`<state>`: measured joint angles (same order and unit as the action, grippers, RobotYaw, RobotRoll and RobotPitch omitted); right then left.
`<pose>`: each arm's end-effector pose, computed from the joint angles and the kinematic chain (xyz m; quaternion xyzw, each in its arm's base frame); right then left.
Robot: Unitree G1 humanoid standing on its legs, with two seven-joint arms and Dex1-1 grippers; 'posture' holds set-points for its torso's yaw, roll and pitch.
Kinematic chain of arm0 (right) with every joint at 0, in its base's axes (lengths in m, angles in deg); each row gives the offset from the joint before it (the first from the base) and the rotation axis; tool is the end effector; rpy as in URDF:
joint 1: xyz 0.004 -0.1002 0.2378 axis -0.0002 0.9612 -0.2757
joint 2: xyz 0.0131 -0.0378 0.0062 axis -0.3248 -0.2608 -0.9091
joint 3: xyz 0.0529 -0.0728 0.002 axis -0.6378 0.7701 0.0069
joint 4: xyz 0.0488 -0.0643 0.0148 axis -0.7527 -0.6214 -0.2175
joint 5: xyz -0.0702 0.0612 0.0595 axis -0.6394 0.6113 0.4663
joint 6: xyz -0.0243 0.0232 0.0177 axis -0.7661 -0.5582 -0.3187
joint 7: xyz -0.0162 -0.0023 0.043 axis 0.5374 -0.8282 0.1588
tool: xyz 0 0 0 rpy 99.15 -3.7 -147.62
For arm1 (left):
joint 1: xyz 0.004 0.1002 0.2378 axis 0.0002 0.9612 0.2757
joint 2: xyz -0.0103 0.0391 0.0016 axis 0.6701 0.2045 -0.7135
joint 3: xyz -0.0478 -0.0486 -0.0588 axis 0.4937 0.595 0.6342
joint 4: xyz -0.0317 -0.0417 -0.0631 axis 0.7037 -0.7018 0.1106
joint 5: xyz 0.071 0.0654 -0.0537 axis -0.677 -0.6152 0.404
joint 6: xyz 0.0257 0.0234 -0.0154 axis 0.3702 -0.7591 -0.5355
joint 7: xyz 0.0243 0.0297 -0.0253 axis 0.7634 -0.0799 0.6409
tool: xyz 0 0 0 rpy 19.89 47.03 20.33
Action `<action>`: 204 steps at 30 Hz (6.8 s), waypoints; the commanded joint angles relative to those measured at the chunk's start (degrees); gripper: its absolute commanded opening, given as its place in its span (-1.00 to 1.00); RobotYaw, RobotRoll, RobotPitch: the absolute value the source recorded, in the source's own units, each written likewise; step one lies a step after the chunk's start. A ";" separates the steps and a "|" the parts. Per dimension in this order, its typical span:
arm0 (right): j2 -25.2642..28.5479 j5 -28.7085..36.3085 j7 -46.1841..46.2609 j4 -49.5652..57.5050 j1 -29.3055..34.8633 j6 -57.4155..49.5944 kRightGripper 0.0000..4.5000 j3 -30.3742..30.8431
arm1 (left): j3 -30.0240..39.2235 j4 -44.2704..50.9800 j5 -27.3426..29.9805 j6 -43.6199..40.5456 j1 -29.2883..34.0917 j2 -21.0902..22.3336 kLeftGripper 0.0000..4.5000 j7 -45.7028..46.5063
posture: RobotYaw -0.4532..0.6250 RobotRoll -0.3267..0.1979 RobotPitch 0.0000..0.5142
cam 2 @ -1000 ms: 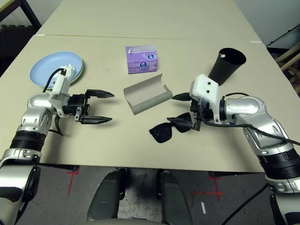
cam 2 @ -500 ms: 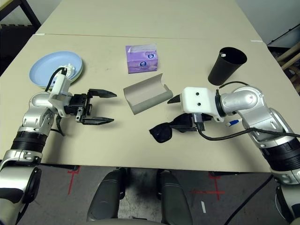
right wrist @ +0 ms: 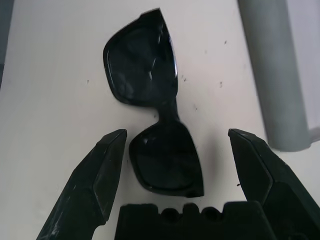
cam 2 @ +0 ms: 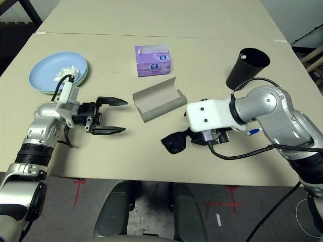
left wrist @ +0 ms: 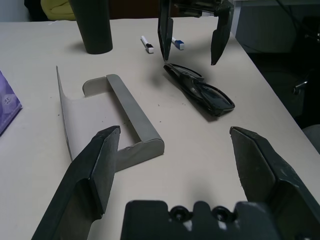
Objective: Organize and tidy the items on the table.
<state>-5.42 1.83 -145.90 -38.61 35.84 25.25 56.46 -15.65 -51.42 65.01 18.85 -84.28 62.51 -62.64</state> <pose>0.2431 -0.1774 0.2532 -0.5469 0.1788 0.5461 0.6089 0.3112 0.2300 0.1726 0.1595 -0.0778 -0.6803 0.7112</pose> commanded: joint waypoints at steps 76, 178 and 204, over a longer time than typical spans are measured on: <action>-8.72 -10.67 -9.44 -8.00 -17.07 9.63 -0.85 5.64 | -1.08 -1.30 -2.69 2.02 0.15 0.82 1.00 0.15 | 0.17 0.25 -0.19; -28.38 -21.57 3.31 -42.01 -26.21 32.55 -0.23 9.87 | 1.28 12.56 -1.45 -6.53 8.25 4.74 1.00 16.19 | 0.35 0.25 -0.21; -31.96 10.93 8.72 -37.18 -18.88 7.78 0.99 -14.96 | 0.74 10.15 -1.87 -6.72 5.52 4.29 1.00 16.04 | 0.22 0.25 -0.22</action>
<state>-36.80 7.95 -138.27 -79.05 14.15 38.45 44.23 -14.48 -40.72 63.37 11.96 -78.90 66.75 -45.95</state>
